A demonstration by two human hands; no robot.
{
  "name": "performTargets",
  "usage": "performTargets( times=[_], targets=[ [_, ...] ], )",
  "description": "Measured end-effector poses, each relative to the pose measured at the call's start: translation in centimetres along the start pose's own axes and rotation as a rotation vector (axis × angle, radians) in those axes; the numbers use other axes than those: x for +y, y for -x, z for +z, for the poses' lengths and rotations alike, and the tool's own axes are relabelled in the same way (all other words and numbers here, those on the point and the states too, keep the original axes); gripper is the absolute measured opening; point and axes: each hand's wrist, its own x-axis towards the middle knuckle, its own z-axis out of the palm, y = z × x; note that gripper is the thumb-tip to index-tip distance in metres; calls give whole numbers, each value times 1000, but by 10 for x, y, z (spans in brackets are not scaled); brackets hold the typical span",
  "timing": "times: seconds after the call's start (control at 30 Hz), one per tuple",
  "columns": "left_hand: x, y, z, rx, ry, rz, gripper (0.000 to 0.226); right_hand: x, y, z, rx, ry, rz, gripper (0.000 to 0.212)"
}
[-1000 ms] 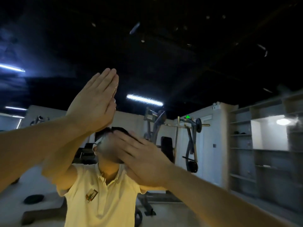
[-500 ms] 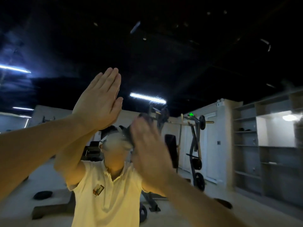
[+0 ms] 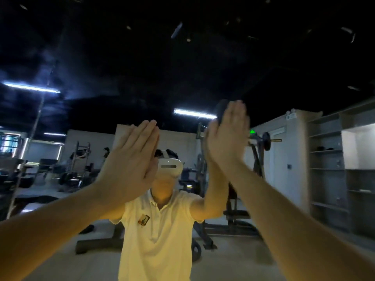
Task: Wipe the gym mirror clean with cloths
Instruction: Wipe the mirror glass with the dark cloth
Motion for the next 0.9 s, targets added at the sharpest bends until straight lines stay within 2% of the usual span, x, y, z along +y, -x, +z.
performTargets(
  times=[0.07, 0.13, 0.2, 0.23, 0.27, 0.3, 0.33, 0.4, 0.47, 0.53, 0.57, 0.63, 0.77, 0.83, 0.9],
  targets=[
    [5, 8, 3, 33, 50, -44, 64, -34, 44, 4, -4, -2, -301, 67],
    [10, 18, 6, 87, 159, -90, 63, -48, 93, 4, -111, 14, -678, 65],
    [13, 28, 10, 104, 208, -71, 62, -31, 119, 1, -257, 82, -977, 65],
    [14, 33, 12, 89, 195, -48, 62, -13, 117, -2, -281, 121, -1050, 66],
    [14, 37, 15, 62, 169, -34, 63, 6, 111, -7, -282, 141, -1048, 69],
    [14, 39, 18, 28, 135, -32, 65, 26, 103, -13, -286, 124, -946, 72],
    [14, 41, 22, -9, 98, -37, 69, 48, 93, -19, -276, 66, -757, 75],
    [16, 43, 30, -61, 34, -52, 80, 96, 73, -25, -183, -23, -322, 66],
    [20, 43, 36, -66, 15, -64, 88, 124, 61, -24, -90, -19, 37, 64],
    [22, 44, 38, -48, 16, -71, 90, 113, 59, -14, -62, -47, 247, 67],
    [21, 44, 38, -41, 15, -69, 89, 94, 64, -9, -51, -67, 268, 69],
    [20, 46, 38, -41, 18, -60, 87, 44, 82, -4, -49, -65, 137, 70],
    [14, 48, 36, -56, 83, -39, 75, -37, 135, 4, -129, -68, -281, 67],
    [9, 50, 32, -53, 141, -10, 72, -46, 166, 2, -238, -115, -530, 68],
    [6, 51, 30, -47, 185, 18, 72, -23, 192, -2, -321, -23, -873, 72]
  ],
)
